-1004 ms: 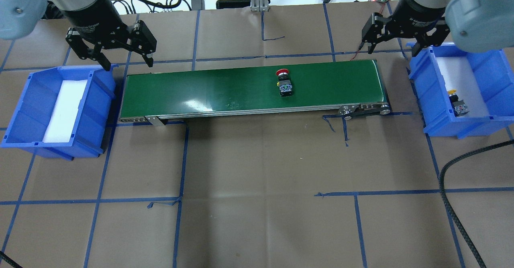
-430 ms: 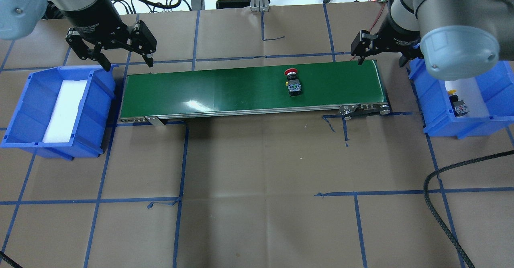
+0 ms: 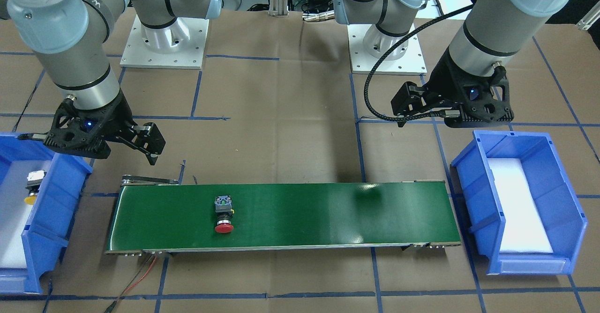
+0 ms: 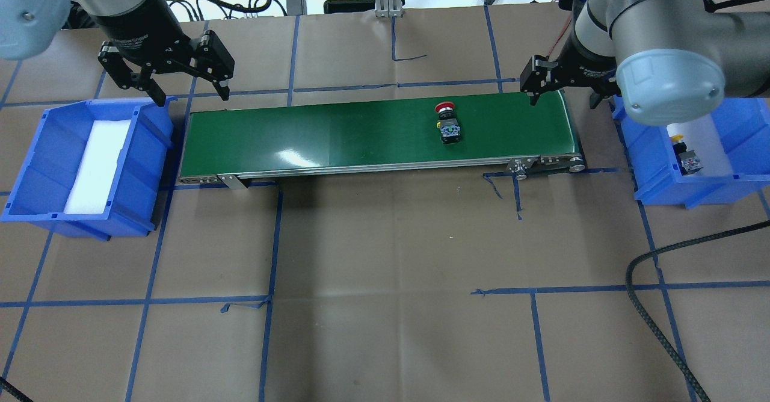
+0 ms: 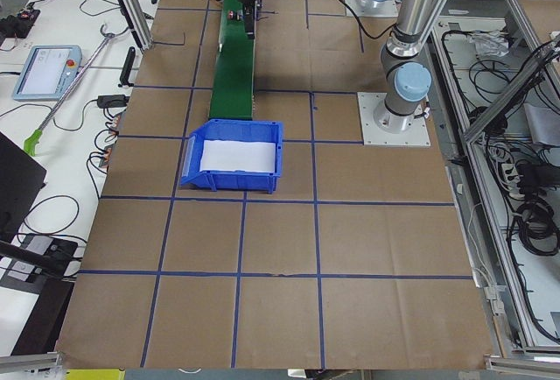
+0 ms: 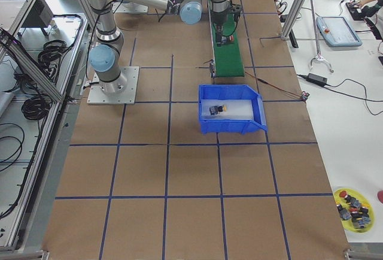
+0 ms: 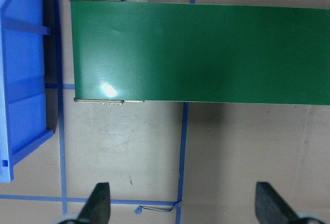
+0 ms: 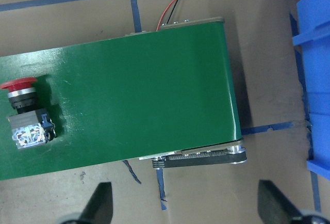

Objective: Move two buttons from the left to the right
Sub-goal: 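Move the right gripper back over the belt toward the red button, then lower the right gripper and grasp the red button on the belt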

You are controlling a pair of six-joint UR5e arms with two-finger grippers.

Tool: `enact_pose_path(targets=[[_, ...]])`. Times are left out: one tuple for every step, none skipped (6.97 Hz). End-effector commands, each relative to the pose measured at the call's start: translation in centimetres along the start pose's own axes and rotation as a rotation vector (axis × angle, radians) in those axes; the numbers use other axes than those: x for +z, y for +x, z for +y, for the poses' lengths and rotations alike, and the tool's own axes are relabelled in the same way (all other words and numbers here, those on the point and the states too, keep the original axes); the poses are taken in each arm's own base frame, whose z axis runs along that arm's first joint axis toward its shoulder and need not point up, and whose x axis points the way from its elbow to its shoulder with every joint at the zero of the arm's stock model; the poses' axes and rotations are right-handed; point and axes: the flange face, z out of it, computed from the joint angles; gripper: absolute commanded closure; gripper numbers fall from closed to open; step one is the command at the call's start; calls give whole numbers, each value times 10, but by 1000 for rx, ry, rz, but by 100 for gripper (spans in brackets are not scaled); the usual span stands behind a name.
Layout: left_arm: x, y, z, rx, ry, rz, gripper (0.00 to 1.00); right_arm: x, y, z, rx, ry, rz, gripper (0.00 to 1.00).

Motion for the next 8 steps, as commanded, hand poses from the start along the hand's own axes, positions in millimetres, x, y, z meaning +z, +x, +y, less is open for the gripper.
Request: enact_pose_path(targets=[[0, 0, 0, -2, 1, 0, 1, 20, -9, -11, 9, 0, -67, 1], [0, 0, 0, 0, 0, 1, 1, 26, -23, -9, -15, -5, -66, 1], [0, 0, 0, 0, 1, 0, 1, 33, -30, -10, -34, -14, -63, 1], [0, 0, 0, 0, 1, 1, 1, 42, -32, -12, -34, -27, -67, 0], [0, 0, 0, 0, 1, 1, 1, 57, -43, -16, -50, -15, -71, 1], [0, 0, 0, 0, 0, 2, 1, 69, -52, -19, -64, -11, -70, 1], [-1, 0, 0, 0, 1, 1, 1, 82, -53, -24, -64, -14, -70, 1], [0, 0, 0, 0, 1, 0, 1, 95, -53, -26, -64, -29, -68, 1]])
